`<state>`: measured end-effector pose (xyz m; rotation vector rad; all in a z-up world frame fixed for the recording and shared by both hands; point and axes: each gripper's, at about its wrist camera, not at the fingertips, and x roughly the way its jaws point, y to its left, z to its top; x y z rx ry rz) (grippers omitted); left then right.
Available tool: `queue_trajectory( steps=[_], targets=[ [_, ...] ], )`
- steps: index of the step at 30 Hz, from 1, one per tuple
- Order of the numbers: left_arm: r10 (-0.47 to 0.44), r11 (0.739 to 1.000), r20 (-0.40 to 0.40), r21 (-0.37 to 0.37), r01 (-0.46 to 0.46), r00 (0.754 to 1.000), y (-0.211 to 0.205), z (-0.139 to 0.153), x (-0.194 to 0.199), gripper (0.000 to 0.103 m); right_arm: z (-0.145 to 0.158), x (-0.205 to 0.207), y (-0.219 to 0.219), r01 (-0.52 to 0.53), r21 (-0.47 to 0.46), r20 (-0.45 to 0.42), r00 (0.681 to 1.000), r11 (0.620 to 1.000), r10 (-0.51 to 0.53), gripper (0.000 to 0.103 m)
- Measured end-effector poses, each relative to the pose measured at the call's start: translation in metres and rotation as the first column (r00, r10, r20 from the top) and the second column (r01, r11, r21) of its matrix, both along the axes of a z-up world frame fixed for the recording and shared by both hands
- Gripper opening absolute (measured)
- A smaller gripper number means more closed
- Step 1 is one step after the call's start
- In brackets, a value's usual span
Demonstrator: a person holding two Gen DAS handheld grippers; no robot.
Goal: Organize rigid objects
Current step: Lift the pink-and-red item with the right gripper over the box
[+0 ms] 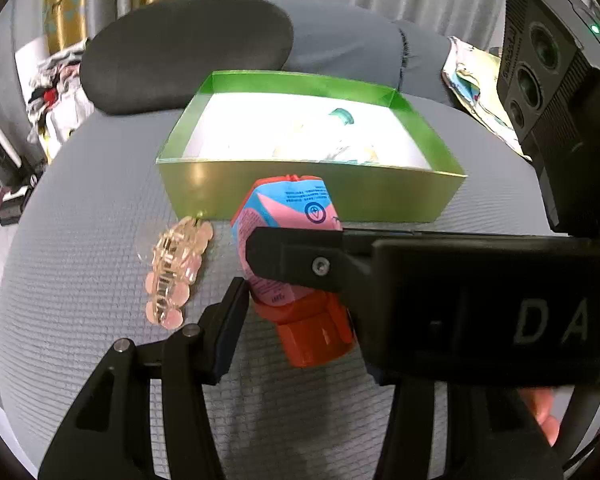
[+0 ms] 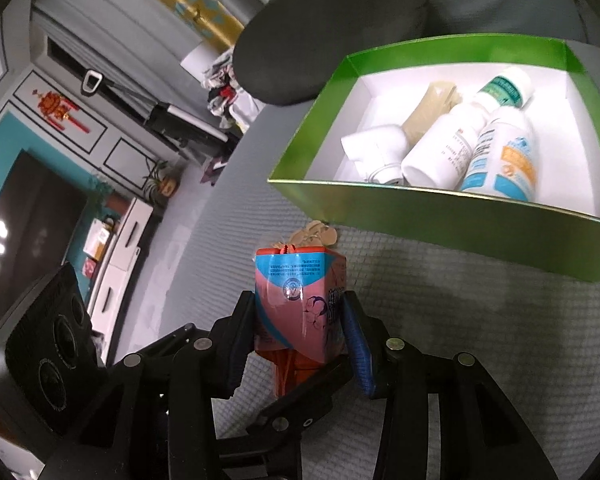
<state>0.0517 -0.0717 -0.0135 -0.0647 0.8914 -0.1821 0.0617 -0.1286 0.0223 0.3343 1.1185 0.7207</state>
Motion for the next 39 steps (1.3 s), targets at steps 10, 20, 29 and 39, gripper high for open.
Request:
queue_trajectory(
  steps=[10, 20, 29, 39],
  targets=[
    [-0.051, 0.999, 0.099, 0.021, 0.049, 0.994, -0.019, 0.042, -0.008, 0.051, 0.042, -0.012, -0.022, 0.043, 0.021, 0.09, 0.995, 0.999, -0.044, 0.045],
    [-0.089, 0.995, 0.158, 0.054, 0.081, 0.983, -0.033, 0.069, -0.012, 0.051, 0.073, -0.021, -0.041, 0.075, 0.045, 0.155, 0.985, 0.996, -0.081, 0.045],
    [-0.107, 0.993, 0.196, 0.062, 0.097, 0.975, -0.042, 0.086, -0.011, 0.051, 0.094, -0.025, -0.05, 0.092, 0.055, 0.198, 0.975, 0.994, -0.101, 0.045],
    [-0.121, 0.992, 0.229, 0.074, 0.107, 0.966, -0.049, 0.102, -0.004, 0.051, 0.113, -0.02, -0.057, 0.106, 0.06, 0.239, 0.964, 0.993, -0.118, 0.045]
  ],
)
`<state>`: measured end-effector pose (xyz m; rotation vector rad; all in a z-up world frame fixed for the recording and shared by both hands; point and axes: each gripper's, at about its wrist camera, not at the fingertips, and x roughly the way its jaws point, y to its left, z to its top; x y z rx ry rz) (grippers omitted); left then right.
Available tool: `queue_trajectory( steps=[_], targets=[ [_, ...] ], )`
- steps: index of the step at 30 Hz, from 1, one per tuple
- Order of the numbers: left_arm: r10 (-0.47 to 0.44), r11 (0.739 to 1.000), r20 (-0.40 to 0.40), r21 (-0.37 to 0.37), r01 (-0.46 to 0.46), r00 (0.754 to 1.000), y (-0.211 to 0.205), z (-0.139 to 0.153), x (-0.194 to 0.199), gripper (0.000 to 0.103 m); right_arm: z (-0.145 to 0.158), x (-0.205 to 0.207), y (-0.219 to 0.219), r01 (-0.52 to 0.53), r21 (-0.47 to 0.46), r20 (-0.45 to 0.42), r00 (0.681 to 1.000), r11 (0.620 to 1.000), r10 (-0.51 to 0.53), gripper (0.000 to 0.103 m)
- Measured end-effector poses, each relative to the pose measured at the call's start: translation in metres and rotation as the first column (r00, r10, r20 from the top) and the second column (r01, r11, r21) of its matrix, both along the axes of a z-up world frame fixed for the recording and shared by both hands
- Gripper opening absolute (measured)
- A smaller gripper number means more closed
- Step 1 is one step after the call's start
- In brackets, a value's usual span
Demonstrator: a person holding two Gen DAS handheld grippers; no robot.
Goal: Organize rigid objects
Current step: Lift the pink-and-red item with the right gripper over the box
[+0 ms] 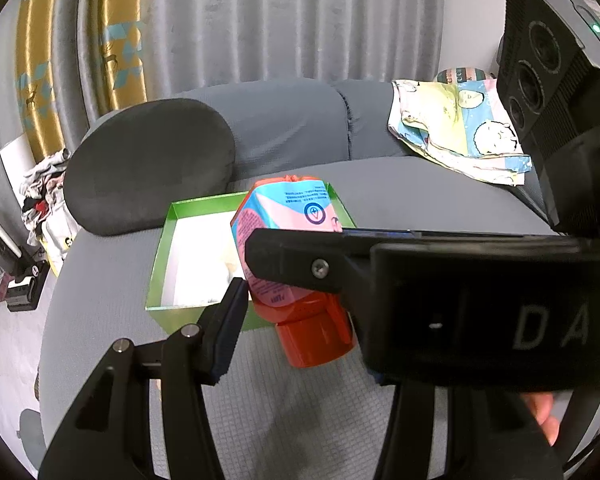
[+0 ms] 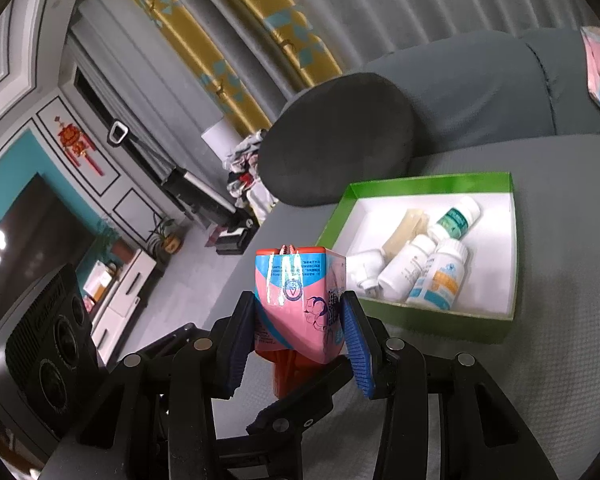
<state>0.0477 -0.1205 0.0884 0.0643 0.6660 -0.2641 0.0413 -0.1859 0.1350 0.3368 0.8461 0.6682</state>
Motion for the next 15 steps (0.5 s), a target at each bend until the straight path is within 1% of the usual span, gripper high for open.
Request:
queue_trajectory(
  steps=[8, 15],
  targets=[
    [-0.013, 1.0, 0.007, 0.004, 0.013, 1.0, -0.003, 0.008, 0.012, 0.051, 0.009, 0.008, -0.005, 0.012, -0.001, 0.019, 1.0, 1.0, -0.012, 0.045],
    [-0.025, 1.0, 0.0, 0.002, 0.025, 1.0, -0.008, 0.01, 0.03, 0.051, 0.01, 0.027, -0.011, 0.031, -0.002, 0.02, 0.999, 1.0, -0.031, 0.045]
  ],
)
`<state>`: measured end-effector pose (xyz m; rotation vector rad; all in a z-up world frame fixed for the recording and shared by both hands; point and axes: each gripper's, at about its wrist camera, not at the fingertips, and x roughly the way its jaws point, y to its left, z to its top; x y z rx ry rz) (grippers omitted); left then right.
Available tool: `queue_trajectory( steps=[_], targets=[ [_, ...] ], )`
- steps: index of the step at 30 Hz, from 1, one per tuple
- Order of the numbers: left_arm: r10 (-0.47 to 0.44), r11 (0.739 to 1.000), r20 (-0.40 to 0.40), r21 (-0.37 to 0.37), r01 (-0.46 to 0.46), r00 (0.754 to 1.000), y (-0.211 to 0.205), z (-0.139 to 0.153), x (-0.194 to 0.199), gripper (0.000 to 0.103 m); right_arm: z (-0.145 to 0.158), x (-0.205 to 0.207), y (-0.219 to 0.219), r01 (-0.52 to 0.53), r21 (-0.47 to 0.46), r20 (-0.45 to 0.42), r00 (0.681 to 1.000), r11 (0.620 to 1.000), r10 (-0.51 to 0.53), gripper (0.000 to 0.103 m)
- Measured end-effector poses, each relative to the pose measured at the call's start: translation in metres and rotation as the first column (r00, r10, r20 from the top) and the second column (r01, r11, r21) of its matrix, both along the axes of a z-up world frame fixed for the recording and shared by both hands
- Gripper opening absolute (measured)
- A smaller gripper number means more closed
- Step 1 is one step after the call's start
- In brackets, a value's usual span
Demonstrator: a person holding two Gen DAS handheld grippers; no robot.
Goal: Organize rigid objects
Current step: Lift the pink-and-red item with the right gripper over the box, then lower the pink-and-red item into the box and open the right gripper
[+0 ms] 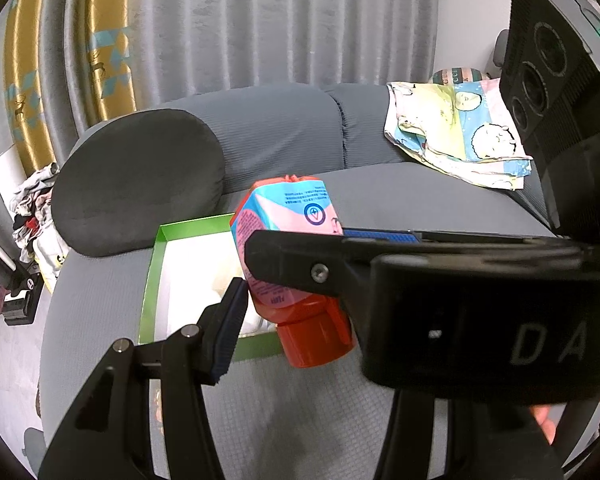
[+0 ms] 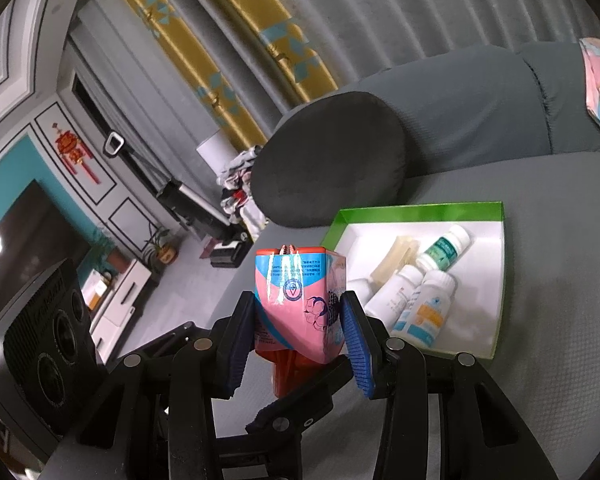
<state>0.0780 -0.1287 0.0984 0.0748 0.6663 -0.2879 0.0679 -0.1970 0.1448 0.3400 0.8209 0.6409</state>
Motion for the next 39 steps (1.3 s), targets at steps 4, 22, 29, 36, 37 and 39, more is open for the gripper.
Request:
queue_trajectory(
  steps=[4, 22, 29, 36, 37, 39],
  targets=[
    [-0.003, 1.0, -0.007, -0.001, 0.003, 1.0, -0.002, -0.001, 0.013, 0.051, -0.003, 0.014, -0.002, 0.004, -0.004, -0.002, 1.0, 1.0, -0.004, 0.045],
    [-0.003, 1.0, -0.163, -0.031, -0.002, 0.987, 0.0, -0.054, 0.086, 0.052, -0.069, 0.084, -0.006, 0.021, -0.008, -0.12, 0.993, 1.0, -0.022, 0.045],
    [-0.013, 0.998, -0.242, -0.07, -0.004, 0.97, 0.003, -0.078, 0.112, 0.051, -0.095, 0.105, -0.006, 0.028, -0.027, -0.167, 0.985, 0.999, -0.032, 0.046],
    [-0.011, 0.996, -0.289, -0.092, -0.017, 0.957, 0.002, -0.089, 0.127, 0.051, -0.11, 0.118, -0.005, 0.035, -0.043, -0.197, 0.98, 0.998, -0.042, 0.046],
    [-0.01, 0.995, -0.295, -0.097, -0.02, 0.955, 0.003, -0.09, 0.128, 0.051, -0.111, 0.119, -0.005, 0.034, -0.044, -0.2, 0.979, 0.998, -0.043, 0.046],
    [-0.01, 0.994, -0.306, -0.105, -0.024, 0.952, 0.004, -0.092, 0.131, 0.052, -0.114, 0.122, -0.005, 0.035, -0.051, -0.205, 0.978, 0.998, -0.045, 0.046]
  ],
)
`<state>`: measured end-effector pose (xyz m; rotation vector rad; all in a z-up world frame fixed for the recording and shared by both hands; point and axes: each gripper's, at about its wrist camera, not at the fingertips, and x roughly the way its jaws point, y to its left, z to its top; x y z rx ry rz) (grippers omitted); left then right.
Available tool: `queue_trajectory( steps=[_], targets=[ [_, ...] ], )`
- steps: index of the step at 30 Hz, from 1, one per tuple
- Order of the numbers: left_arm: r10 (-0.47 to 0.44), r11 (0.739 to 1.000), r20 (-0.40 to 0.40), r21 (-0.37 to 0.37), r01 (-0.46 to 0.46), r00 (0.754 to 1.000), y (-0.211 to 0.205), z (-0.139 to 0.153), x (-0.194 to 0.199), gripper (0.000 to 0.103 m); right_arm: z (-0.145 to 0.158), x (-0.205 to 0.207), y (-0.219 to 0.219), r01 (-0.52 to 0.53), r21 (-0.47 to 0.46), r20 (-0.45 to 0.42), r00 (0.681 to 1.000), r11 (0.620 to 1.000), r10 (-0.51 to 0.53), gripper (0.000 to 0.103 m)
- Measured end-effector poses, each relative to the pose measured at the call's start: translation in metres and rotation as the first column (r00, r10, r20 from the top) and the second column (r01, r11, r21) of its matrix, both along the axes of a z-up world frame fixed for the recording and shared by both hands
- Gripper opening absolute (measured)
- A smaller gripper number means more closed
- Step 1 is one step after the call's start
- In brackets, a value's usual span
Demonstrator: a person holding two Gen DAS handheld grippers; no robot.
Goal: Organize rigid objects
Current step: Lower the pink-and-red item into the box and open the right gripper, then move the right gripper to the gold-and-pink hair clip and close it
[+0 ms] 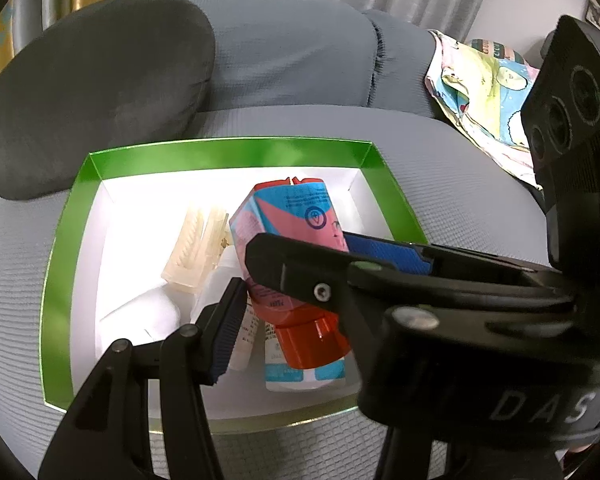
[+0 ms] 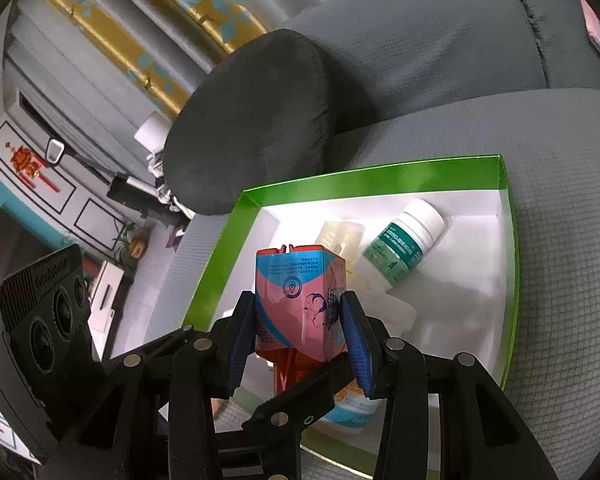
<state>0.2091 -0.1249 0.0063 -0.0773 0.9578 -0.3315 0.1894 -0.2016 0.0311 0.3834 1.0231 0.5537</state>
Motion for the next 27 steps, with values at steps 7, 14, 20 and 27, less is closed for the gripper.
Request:
queue_trajectory(
  steps=[7, 14, 20, 27],
  targets=[
    [0.02, 1.0, -0.036, -0.003, -0.02, 0.999, 0.006, -0.004, 0.003, 0.067, -0.005, 0.005, 0.005, 0.012, -0.023, -0.015, 1.0, 1.0, -0.013, 0.046],
    [0.048, 0.999, -0.05, -0.021, -0.049, 0.998, 0.011, -0.003, -0.001, 0.083, 0.003, 0.0, -0.008, 0.054, -0.03, 0.013, 0.998, 0.998, -0.053, 0.064],
    [0.064, 0.998, -0.022, -0.014, -0.065, 0.998, 0.02, 0.003, -0.016, 0.086, 0.017, -0.02, -0.03, 0.108, -0.039, 0.058, 0.993, 0.993, -0.106, 0.066],
    [0.099, 0.995, 0.037, -0.007, -0.099, 0.994, 0.034, 0.018, -0.044, 0.086, 0.042, -0.058, -0.043, 0.124, -0.066, 0.131, 0.985, 0.99, -0.114, 0.069]
  ],
)
